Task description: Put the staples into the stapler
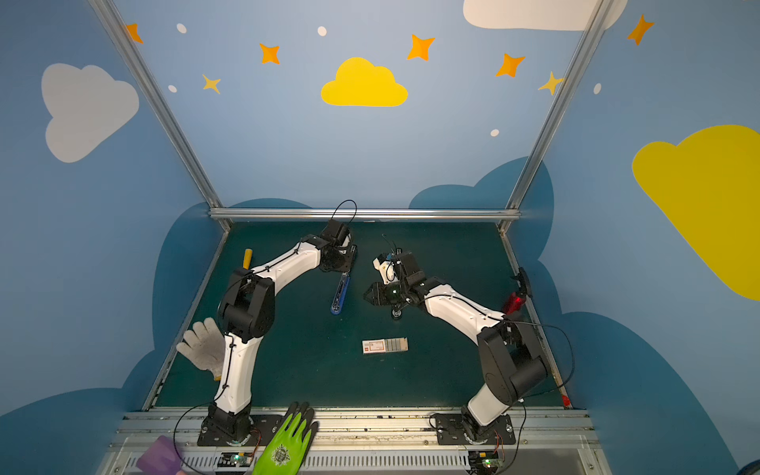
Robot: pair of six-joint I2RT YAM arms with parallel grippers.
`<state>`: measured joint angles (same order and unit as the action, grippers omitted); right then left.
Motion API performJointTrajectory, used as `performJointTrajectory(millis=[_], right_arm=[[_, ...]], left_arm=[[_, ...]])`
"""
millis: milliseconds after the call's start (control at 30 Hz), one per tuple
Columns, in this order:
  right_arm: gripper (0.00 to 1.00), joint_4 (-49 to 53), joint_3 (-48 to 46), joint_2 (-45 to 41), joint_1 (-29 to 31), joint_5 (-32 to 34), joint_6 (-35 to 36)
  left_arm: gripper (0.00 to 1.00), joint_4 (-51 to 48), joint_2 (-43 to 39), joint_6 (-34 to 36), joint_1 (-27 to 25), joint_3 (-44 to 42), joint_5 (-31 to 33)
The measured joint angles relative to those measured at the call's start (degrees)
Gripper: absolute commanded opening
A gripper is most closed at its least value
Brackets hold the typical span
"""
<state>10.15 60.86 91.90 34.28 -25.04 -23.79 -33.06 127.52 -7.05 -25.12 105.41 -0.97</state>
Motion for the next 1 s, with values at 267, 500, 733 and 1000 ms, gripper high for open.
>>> performJointTrajectory(millis=[267,500,733,1000], right_arm=[[0.37,0.1,0.0,0.0,0.0,0.2,0.0],[0.37,0.4,0.0,0.0,0.0,0.2,0.0],[0.37,0.4,0.0,-0.2,0.0,0.2,0.0],[0.37,0.3,0.0,-0.9,0.0,0.2,-0.5]], left_arm=[[0.13,0.5,0.0,0.0,0.0,-1.5,-0.2],[0.12,2.0,0.0,0.0,0.0,-3.0,0.0],[0.11,3.9,-0.4,0.0,-0.5,-5.2,0.5],[0.13,4.6,-3.1,0.0,-1.2,-8.9,1.7]])
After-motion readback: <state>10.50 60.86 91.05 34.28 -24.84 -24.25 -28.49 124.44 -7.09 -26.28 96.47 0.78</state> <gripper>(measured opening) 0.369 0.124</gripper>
